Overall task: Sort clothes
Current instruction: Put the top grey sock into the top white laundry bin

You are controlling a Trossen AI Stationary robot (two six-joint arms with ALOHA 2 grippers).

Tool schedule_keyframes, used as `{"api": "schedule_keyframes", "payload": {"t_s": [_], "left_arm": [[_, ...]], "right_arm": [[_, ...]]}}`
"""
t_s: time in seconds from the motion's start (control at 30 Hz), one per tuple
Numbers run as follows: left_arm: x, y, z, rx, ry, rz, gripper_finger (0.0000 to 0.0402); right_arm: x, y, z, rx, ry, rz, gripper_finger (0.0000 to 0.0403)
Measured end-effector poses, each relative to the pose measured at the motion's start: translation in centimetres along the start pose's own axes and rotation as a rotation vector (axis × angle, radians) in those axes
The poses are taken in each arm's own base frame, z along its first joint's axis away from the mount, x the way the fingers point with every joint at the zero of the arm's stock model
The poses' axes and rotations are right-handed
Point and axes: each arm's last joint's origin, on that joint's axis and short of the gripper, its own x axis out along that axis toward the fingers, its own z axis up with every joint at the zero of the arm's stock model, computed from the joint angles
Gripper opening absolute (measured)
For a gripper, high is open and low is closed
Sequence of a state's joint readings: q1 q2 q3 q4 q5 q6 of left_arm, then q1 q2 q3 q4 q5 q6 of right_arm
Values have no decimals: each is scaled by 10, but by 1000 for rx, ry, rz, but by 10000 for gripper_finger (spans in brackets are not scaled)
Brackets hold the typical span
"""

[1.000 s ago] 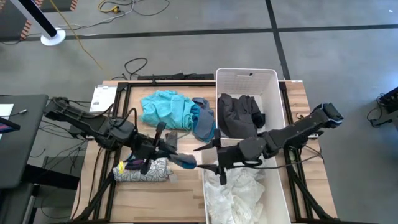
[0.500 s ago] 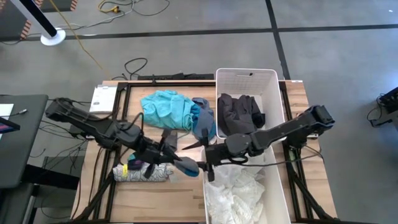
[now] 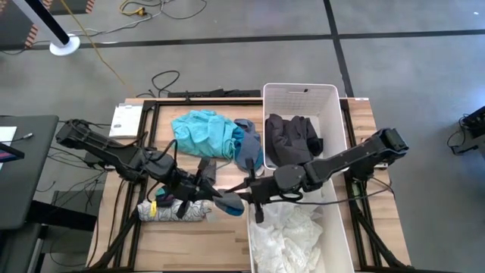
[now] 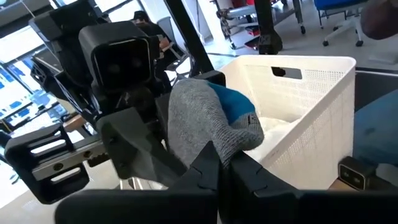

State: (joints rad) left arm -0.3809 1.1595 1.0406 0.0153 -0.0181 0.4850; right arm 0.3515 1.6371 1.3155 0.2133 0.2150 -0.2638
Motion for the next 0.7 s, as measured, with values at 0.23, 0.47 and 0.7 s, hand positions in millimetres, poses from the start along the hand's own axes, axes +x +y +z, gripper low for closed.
{"api": "schedule_keyframes", "payload": {"t_s": [0.23,0.47,0.7], "left_arm": [[0,-2,-3,-22,35,-18,13],[-5,-2,-8,-25,116,21,58],[-21,1,-11,-51,236,111,132]], "right_arm": [[0,0,-3,-15,39,-18,8],[-12,-8,5,-29,70,-110,2],[-42,-23,24,-16,101,-228,1]]}}
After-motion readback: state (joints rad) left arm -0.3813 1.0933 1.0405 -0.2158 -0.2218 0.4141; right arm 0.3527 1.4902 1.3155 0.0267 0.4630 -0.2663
